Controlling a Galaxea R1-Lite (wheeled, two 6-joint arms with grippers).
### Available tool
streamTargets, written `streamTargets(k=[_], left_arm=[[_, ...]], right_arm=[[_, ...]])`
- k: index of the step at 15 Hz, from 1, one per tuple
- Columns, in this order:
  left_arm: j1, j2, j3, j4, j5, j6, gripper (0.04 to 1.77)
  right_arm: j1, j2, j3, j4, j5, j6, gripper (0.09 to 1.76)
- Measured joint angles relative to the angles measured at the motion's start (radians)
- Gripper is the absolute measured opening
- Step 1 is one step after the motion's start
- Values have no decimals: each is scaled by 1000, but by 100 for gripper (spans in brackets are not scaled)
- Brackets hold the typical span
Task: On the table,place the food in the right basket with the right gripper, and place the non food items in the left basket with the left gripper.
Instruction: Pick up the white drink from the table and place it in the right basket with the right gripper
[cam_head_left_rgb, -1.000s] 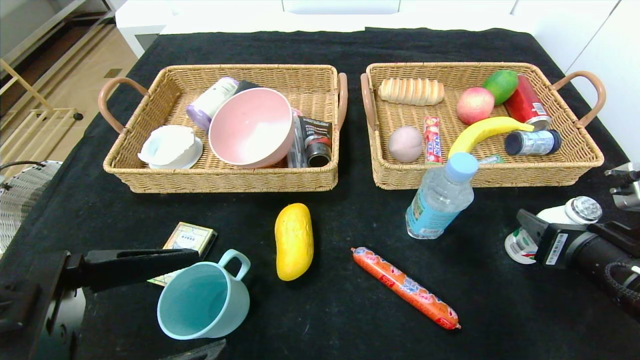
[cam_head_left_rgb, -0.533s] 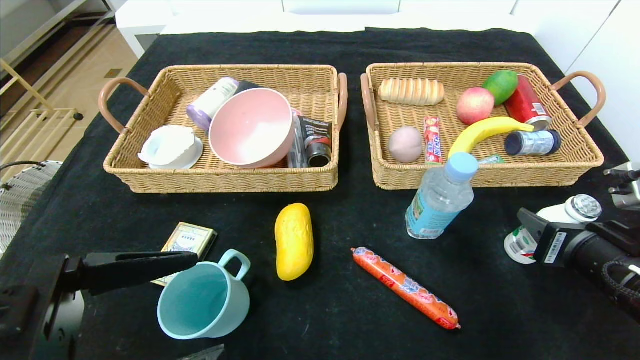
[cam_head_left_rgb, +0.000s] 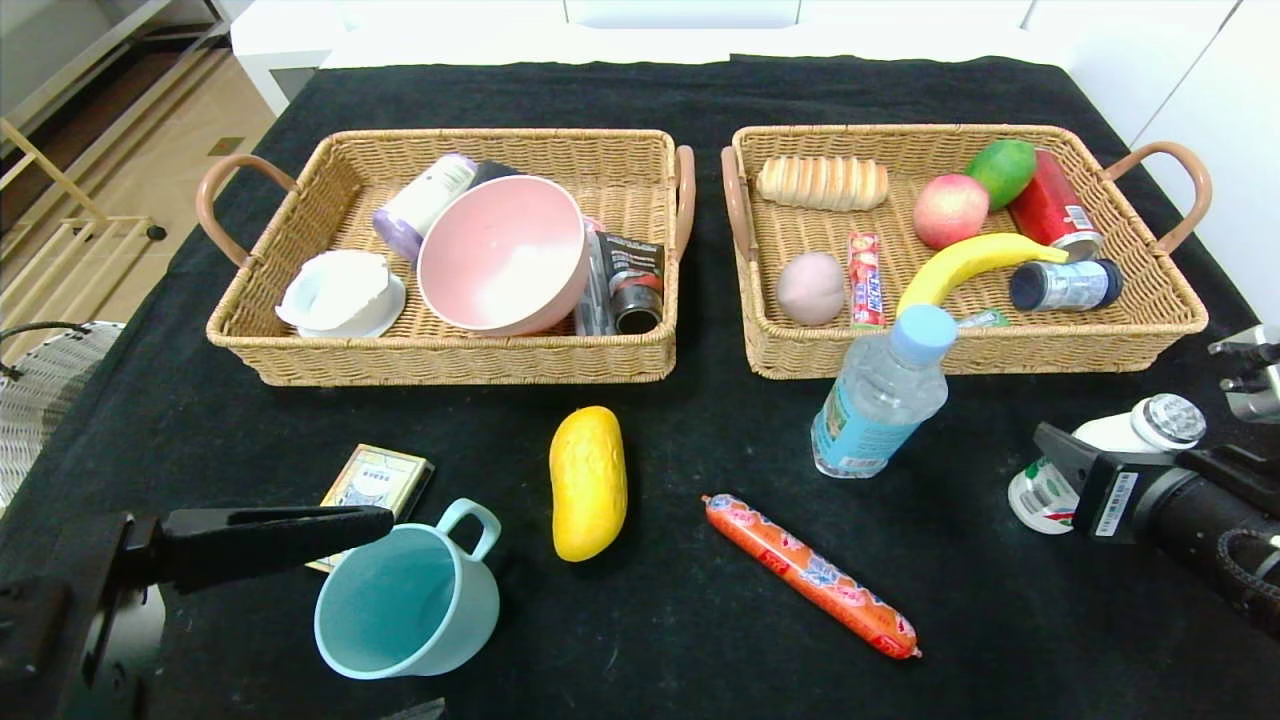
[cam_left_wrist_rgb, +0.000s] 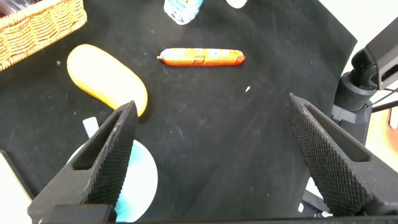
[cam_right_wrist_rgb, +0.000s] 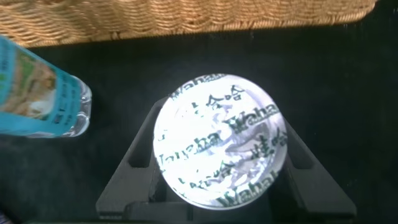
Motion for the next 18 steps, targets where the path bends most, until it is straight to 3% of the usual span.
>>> streamTargets(k=[3, 8, 12, 18], left_arm=[[0, -3, -1, 0, 0, 3, 172], [0, -10, 0, 0, 1, 18, 172], [1, -19, 13, -58, 3, 16, 172], [1, -25, 25, -83, 6, 15, 172]], right_arm=[[3, -48, -84, 101, 2, -14, 92], [-37, -75, -350, 289, 52, -31, 92], [-73, 0, -535, 302, 102, -46, 92], [-70, 164, -710, 298, 129, -59, 91]])
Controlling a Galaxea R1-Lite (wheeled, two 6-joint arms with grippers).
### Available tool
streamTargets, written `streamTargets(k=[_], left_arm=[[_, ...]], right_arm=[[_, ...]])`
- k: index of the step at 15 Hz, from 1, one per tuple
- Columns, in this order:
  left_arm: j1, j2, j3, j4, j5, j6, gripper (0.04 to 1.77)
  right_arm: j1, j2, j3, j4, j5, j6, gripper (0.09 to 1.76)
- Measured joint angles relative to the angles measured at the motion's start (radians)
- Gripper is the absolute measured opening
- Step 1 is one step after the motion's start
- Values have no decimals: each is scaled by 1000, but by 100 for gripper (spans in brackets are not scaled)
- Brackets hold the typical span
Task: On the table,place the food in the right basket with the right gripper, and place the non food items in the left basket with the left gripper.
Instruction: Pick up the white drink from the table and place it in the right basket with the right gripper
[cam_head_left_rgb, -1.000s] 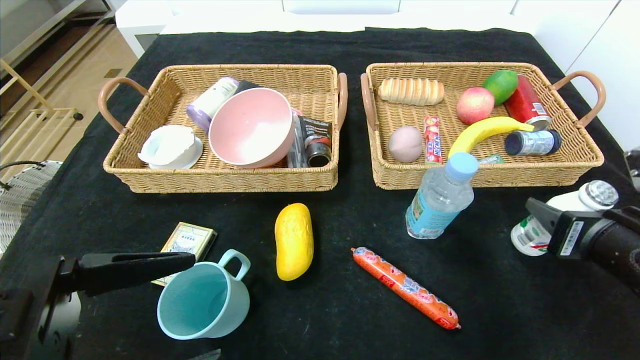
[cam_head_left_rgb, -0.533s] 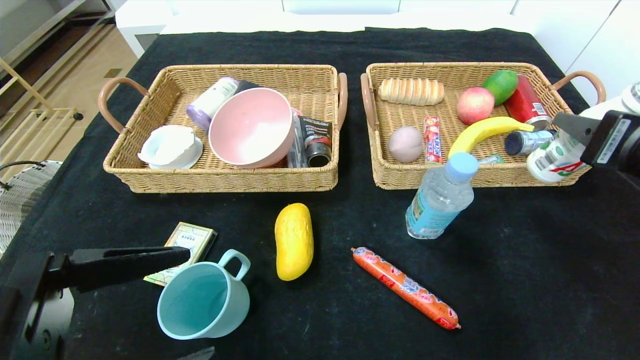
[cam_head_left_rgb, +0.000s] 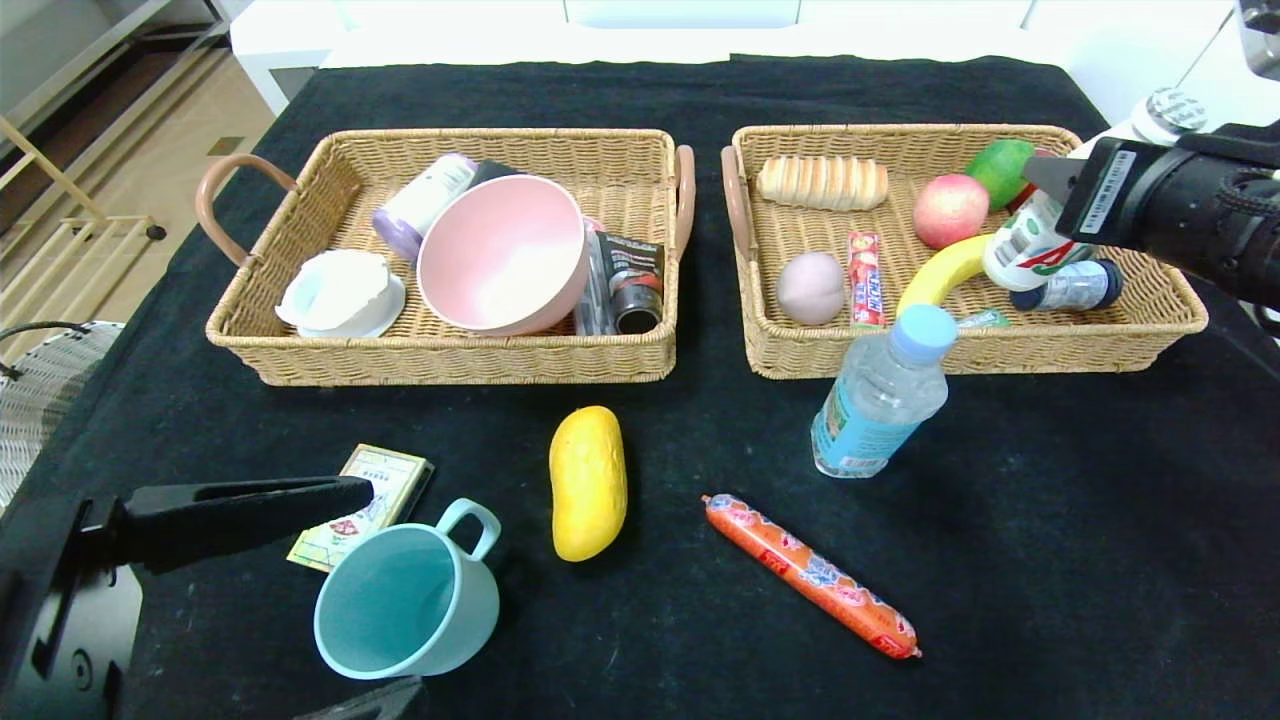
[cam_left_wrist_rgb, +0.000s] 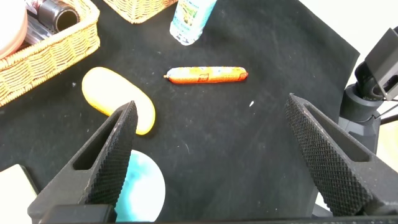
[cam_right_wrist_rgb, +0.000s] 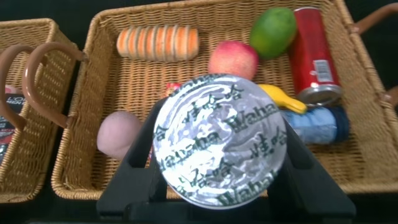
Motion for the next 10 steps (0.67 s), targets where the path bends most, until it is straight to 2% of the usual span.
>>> streamTargets(k=[3, 10], left_arm=[[0, -1, 4, 0, -1, 0, 172], [0, -4, 5, -1, 0, 1, 172]], right_arm=[[0, 70, -57, -1, 49, 0, 91], [-10, 182, -115, -50, 58, 0, 91]])
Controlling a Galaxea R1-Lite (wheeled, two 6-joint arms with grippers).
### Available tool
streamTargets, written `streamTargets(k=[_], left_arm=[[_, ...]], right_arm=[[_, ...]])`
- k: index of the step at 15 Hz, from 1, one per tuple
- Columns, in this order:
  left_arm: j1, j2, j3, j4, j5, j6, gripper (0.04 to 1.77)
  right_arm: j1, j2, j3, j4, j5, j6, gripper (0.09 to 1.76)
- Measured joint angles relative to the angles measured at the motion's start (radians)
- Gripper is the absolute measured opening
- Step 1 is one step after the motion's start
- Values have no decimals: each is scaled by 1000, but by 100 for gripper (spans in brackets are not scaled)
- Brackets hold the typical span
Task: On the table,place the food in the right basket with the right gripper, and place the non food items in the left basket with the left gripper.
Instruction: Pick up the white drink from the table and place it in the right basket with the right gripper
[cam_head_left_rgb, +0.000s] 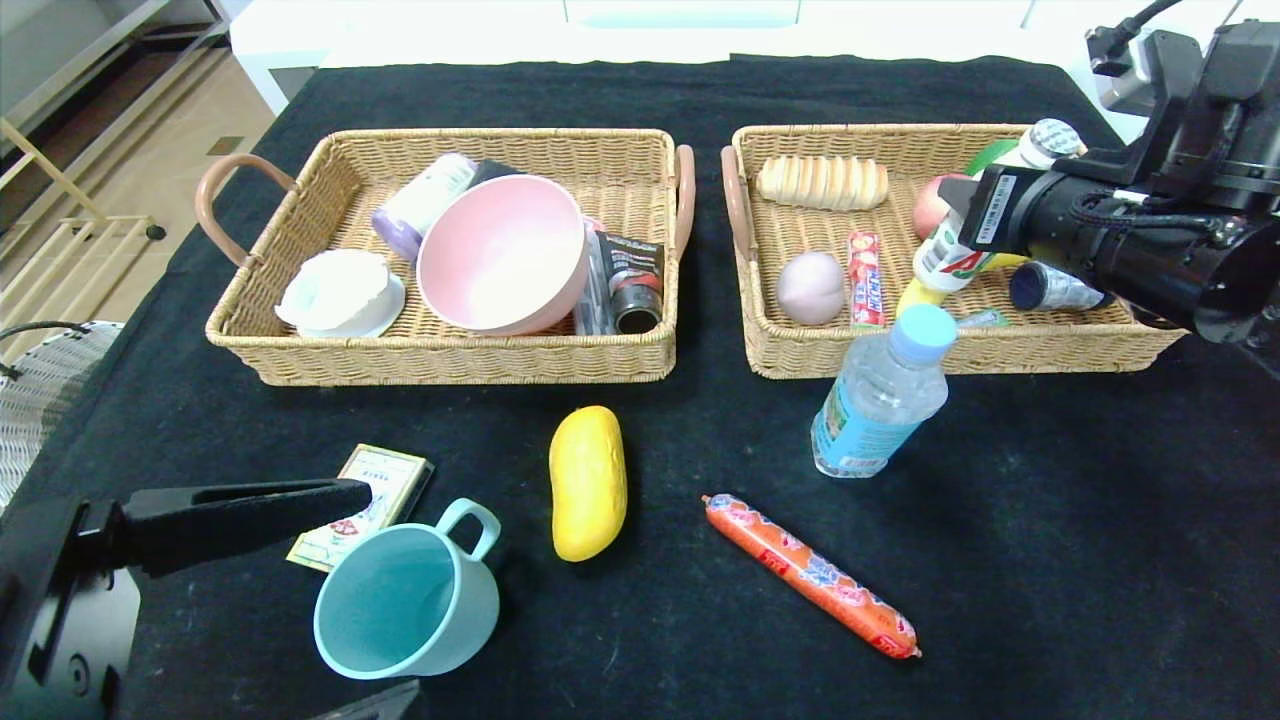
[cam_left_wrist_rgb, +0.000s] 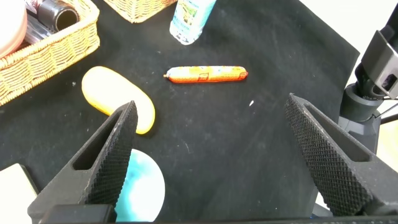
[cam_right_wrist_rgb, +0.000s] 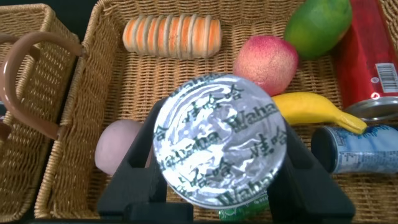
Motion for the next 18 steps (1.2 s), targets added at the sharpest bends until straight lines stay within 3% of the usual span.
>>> streamTargets(k=[12, 18], left_arm=[[0, -6, 2, 1, -1, 0, 172], [0, -6, 2, 2, -1, 0, 172]], right_arm=[[-6, 54, -30, -1, -5, -8, 91], [0, 49, -16, -5, -6, -4, 132]])
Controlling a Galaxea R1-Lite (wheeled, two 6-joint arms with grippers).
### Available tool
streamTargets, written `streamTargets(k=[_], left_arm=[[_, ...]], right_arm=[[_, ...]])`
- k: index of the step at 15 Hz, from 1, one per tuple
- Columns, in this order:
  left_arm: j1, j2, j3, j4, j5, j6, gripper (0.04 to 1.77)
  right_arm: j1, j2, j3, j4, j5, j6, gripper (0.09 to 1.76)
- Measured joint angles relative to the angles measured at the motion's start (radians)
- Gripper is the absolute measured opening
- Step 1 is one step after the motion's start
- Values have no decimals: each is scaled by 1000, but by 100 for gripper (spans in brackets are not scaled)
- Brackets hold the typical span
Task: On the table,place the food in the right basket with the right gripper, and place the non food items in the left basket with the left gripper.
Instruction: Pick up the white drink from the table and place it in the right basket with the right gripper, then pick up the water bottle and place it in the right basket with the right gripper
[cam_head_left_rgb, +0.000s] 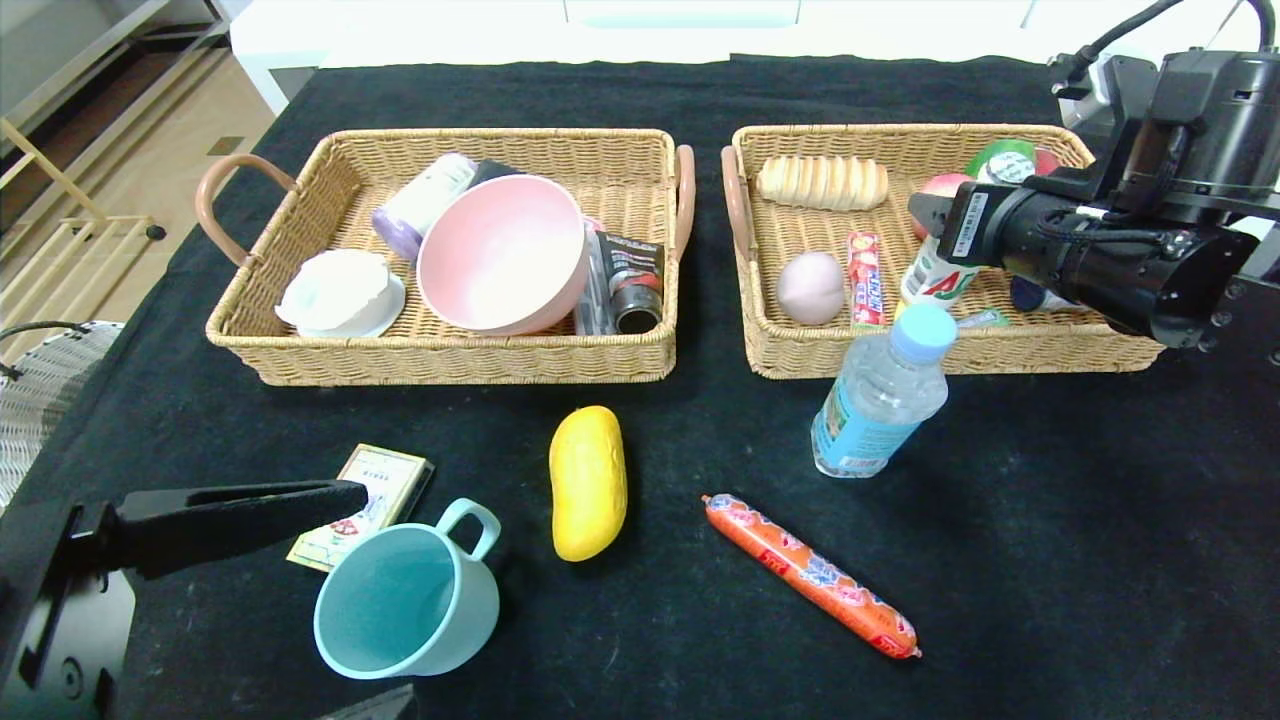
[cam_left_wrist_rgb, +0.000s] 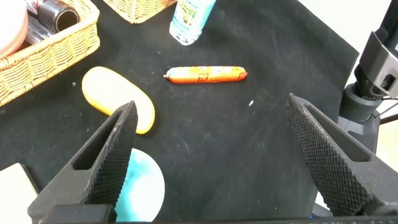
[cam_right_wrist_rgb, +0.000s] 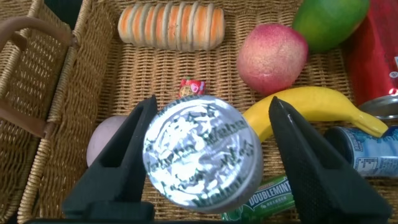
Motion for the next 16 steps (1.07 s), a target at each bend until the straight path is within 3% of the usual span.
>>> streamTargets(k=[6, 16], left_arm=[[0, -1, 0, 0, -1, 1, 172], [0, -1, 10, 0, -1, 3, 172]], right_arm=[[2, -59, 71, 9, -2, -3, 153], [45, -364, 385, 14, 0, -4, 166]])
